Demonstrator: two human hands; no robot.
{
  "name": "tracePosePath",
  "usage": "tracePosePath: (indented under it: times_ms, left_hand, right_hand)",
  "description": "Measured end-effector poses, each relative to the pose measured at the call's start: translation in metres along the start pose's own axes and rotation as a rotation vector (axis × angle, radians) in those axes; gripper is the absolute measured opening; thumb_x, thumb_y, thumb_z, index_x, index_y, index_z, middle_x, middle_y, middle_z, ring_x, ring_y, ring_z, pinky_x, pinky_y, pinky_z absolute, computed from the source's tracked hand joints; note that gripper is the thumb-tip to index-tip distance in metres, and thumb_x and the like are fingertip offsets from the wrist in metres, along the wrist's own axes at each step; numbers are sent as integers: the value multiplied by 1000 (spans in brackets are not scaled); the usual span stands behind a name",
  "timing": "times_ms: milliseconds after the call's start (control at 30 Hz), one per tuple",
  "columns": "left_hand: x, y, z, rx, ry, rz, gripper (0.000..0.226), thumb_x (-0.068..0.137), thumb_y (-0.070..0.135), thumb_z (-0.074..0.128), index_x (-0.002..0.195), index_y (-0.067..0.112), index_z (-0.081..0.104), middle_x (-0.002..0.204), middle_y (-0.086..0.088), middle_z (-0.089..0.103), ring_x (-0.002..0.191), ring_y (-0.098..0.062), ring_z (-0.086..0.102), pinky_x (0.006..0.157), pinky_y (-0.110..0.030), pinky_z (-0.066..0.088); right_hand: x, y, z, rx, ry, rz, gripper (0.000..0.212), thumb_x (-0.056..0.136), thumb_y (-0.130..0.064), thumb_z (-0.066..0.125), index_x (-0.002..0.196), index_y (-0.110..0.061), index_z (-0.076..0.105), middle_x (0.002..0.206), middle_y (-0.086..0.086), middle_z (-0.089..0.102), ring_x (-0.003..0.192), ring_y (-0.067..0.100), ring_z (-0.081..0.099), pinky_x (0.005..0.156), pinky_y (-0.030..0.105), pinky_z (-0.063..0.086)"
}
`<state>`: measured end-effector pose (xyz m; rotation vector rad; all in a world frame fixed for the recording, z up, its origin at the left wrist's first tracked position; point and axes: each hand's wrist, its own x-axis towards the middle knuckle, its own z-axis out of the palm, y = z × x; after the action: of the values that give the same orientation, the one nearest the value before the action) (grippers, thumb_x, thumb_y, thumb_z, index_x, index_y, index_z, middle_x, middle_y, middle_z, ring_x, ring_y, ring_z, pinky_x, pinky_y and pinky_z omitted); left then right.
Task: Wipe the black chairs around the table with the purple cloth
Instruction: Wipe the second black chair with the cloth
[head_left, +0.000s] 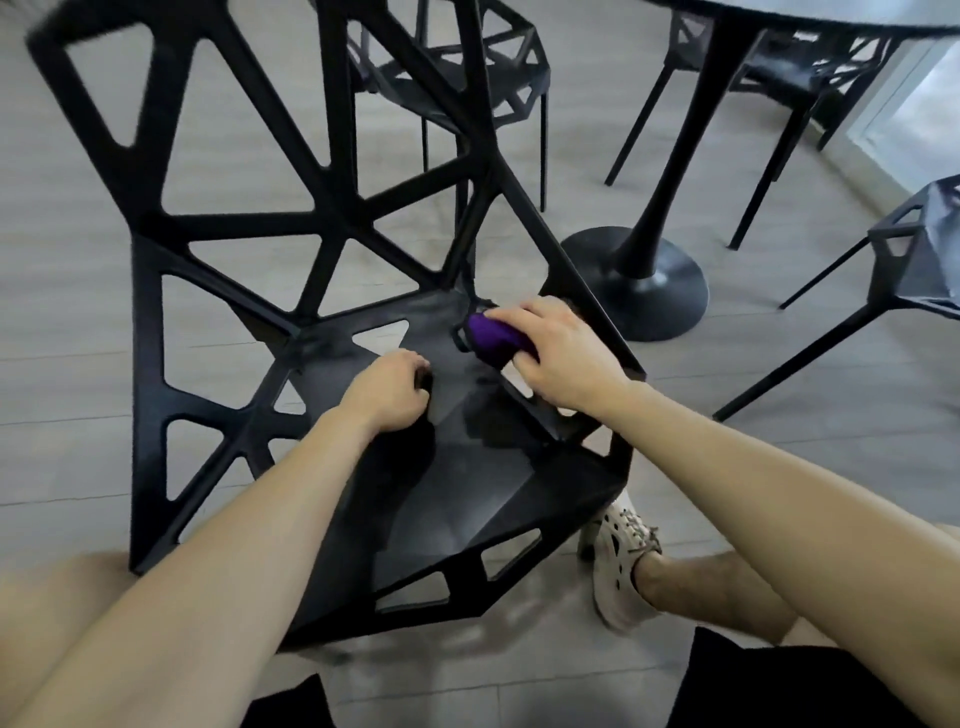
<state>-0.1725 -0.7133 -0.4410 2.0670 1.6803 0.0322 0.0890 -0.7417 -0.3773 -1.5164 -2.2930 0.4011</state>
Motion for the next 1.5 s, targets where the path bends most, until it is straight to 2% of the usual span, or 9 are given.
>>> tracePosePath:
  times_ms: [267,500,600,700,800,967,1167,1333,1500]
  left_hand:
    - [25,-57,-13,171,104,-43,91,94,56,68,167,17,32,176,-11,23,164,-29,17,132,-46,20]
    - [59,-60,-32,242,74,-173,101,98,68,51,170,10,13,177,-13,17,164,-30,15,134,-47,13]
    - [60,-72,-32,225,78,-167,93,97,63,50,169,11,23,174,-10,29,161,-29,25,131,-45,22]
    - [60,-68,-35,195,88,-169,93,89,63,45,165,10,33,170,-9,38,156,-30,34,128,-44,30]
    - [59,-57,-44,216,81,-199,84,88,61,53,157,12,46,156,-8,54,145,-31,48,118,-44,42]
    - [53,-51,-61,148,40,-250,53,82,45,62,129,21,62,124,-7,68,115,-33,64,86,-38,52]
    - [43,-46,-63,50,54,-267,68,66,36,56,133,22,63,121,-9,66,111,-35,65,90,-43,59]
    - [42,-41,-65,78,55,-264,59,79,26,63,137,20,59,127,-11,64,116,-36,62,91,-42,56]
    - [45,-46,-54,103,79,-220,61,84,24,64,143,14,54,143,-6,60,133,-32,53,106,-42,48]
  right_hand:
    - [153,-6,9,-345,640,154,49,87,-6,64,135,-13,62,128,15,59,113,37,55,93,47,50]
    - [129,-17,115,-367,33,143,36,91,-11,63,126,-12,68,137,16,50,117,38,49,90,51,55]
    - [136,-18,85,-251,445,149,37,81,-4,69,118,-8,73,116,14,56,104,33,50,84,46,52]
    - [158,-10,29,-459,824,168,38,86,2,57,121,-5,71,114,18,61,101,38,57,84,45,50]
    - [169,-5,35,-693,538,188,37,92,-5,47,124,-5,67,129,18,58,113,40,55,88,46,49]
    - [140,-18,112,-518,18,95,35,90,-12,59,123,-9,70,138,17,51,119,38,51,92,46,54]
    - [154,5,66,-440,412,43,50,82,-4,60,131,-11,68,129,17,57,113,39,51,87,47,46]
    - [131,0,82,-558,-101,-80,49,91,-14,61,139,-17,66,135,14,54,120,39,50,97,50,49]
    - [153,-14,56,-459,-213,5,39,88,-23,63,125,-18,75,121,9,60,115,33,55,90,43,55]
